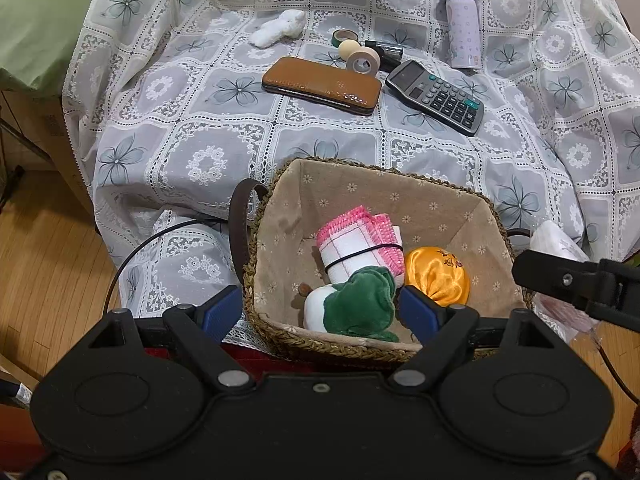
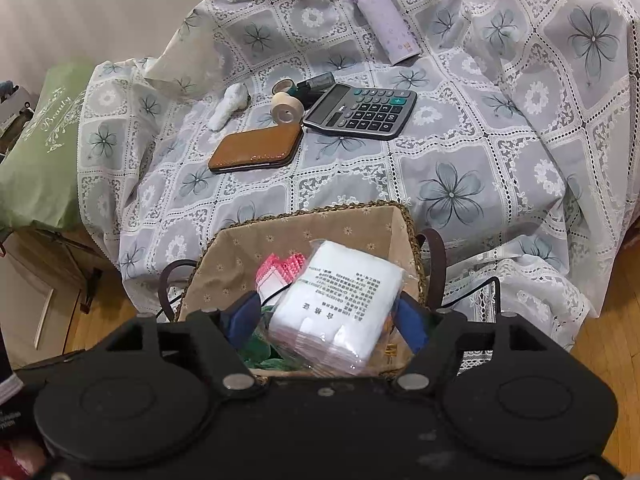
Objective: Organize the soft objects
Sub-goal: 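Lower the white packet into the basket and open the right tool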
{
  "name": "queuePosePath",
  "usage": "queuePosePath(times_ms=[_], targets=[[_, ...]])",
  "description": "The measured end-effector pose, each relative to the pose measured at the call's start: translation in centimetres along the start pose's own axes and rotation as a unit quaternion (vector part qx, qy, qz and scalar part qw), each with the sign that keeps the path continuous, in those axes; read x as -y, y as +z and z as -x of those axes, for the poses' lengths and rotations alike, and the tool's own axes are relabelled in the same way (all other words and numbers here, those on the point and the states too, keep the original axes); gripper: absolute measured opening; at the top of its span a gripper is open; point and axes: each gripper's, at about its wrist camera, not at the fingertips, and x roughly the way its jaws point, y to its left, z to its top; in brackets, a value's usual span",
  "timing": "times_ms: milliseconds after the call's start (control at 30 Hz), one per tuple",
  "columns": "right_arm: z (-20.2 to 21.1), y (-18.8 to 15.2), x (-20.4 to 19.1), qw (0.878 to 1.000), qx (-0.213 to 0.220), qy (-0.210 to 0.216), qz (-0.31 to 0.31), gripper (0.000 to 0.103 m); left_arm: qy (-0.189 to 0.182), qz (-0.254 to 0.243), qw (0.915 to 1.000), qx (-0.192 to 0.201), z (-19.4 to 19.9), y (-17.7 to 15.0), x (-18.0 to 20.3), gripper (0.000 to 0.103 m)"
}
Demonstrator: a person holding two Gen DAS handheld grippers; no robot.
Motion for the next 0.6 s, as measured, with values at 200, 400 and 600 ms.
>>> queuePosePath(times_ms=[200,400,600], targets=[[-0.1,-0.02,0.15,1.0,0.0,0.003,-0.003,0.077,0.0,0.0,1.0,0.0,0.04,-0.01,0.0,0.082],[0.02,-0.01,-0.01,1.0,0.002,0.003,0.001,0.077,0.0,0.001,1.0,0.0,0.03,0.02,-0.01,0.082],[-0.15,-0.04,0.13,1.0,-0.002,0.003,-0.001,0.077,0.0,-0.001,1.0,0.0,-0.02,0.02,0.07,0.082]])
